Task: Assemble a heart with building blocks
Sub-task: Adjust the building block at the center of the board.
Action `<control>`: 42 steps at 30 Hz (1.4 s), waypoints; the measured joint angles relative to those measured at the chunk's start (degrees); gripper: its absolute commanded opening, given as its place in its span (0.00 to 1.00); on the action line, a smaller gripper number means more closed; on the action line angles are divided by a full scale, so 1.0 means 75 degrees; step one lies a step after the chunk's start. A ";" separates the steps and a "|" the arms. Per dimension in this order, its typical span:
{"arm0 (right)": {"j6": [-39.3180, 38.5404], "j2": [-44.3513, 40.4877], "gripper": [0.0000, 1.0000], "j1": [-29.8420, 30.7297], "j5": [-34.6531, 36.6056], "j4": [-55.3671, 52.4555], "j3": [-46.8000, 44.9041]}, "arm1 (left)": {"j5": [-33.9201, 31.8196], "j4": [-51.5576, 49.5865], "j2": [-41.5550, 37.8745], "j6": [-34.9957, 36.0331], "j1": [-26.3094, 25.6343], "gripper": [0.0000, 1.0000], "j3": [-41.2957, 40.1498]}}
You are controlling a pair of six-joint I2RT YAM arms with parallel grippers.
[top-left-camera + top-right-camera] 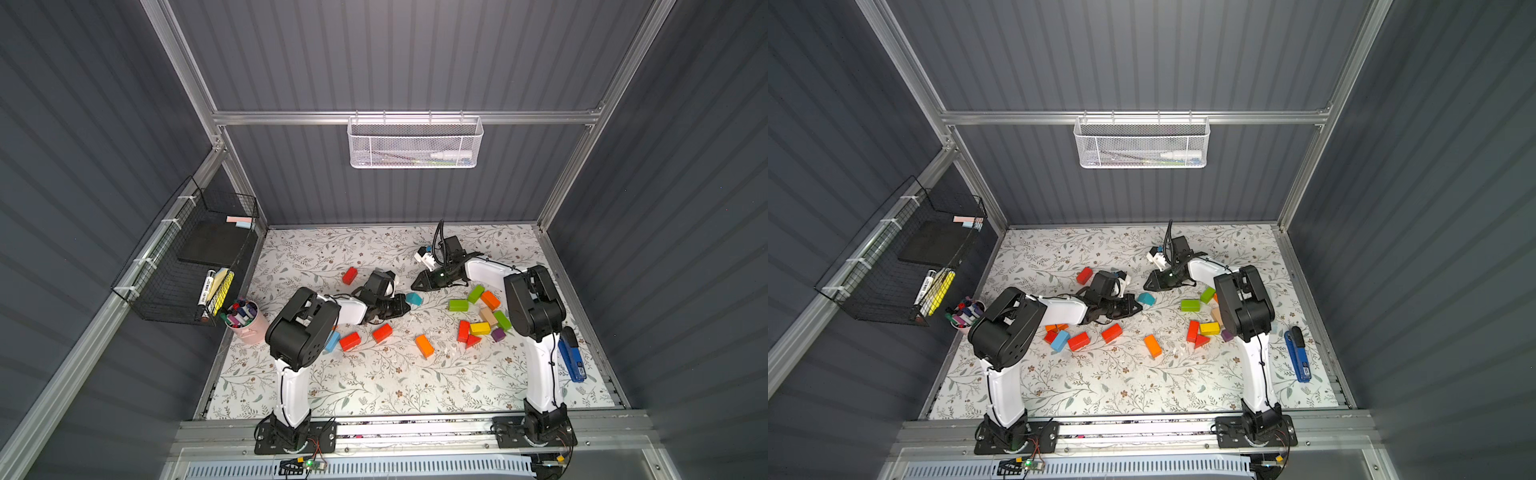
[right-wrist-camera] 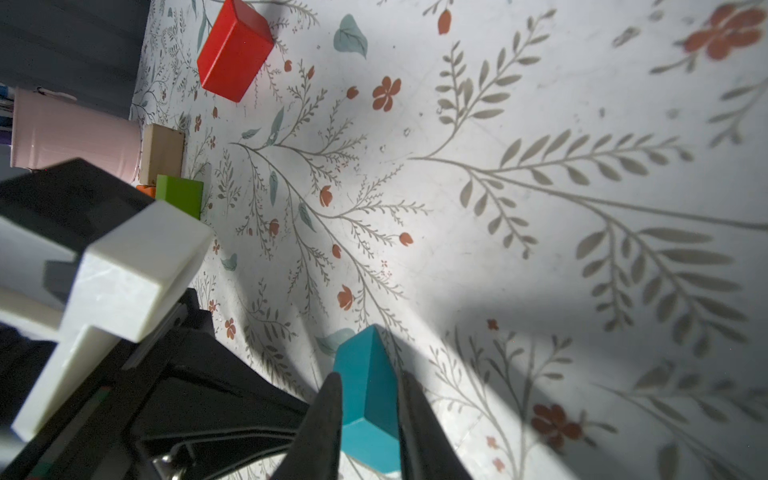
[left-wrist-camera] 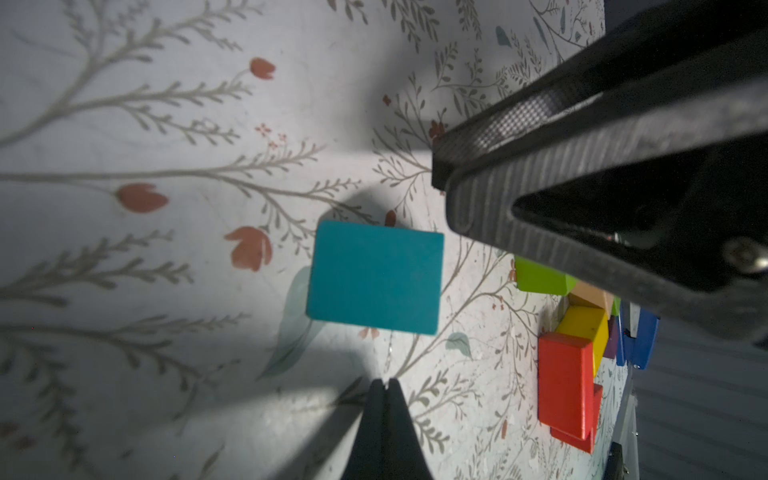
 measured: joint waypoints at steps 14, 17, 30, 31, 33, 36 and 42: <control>-0.0003 0.0055 0.21 0.0026 -0.0119 -0.0058 0.0000 | -0.0280 -0.0134 0.0154 0.0003 0.0000 0.00 0.0291; -0.0003 0.0055 0.20 0.0035 -0.0152 -0.0058 0.0000 | -0.0286 -0.0146 0.0160 0.0003 0.0000 0.00 0.0291; 0.0000 0.0055 0.18 0.0067 -0.0245 -0.0020 -0.0201 | -0.0344 -0.0175 0.0160 0.0006 0.0000 0.00 0.0306; 0.0000 0.0055 0.18 0.0070 -0.0259 -0.0009 -0.0216 | -0.0344 -0.0175 0.0160 0.0006 0.0000 0.00 0.0306; 0.0003 0.0050 0.18 0.0070 -0.0286 0.0055 -0.0256 | -0.0347 -0.0175 0.0160 0.0006 0.0000 0.00 0.0306; 0.0006 0.0035 0.18 0.0073 -0.0312 0.0157 -0.0323 | -0.0367 -0.0172 0.0160 0.0006 0.0000 0.00 0.0306; 0.0035 -0.0108 0.17 0.0079 -0.0280 0.0367 -0.0557 | -0.0370 -0.0175 0.0160 0.0006 0.0000 0.00 0.0306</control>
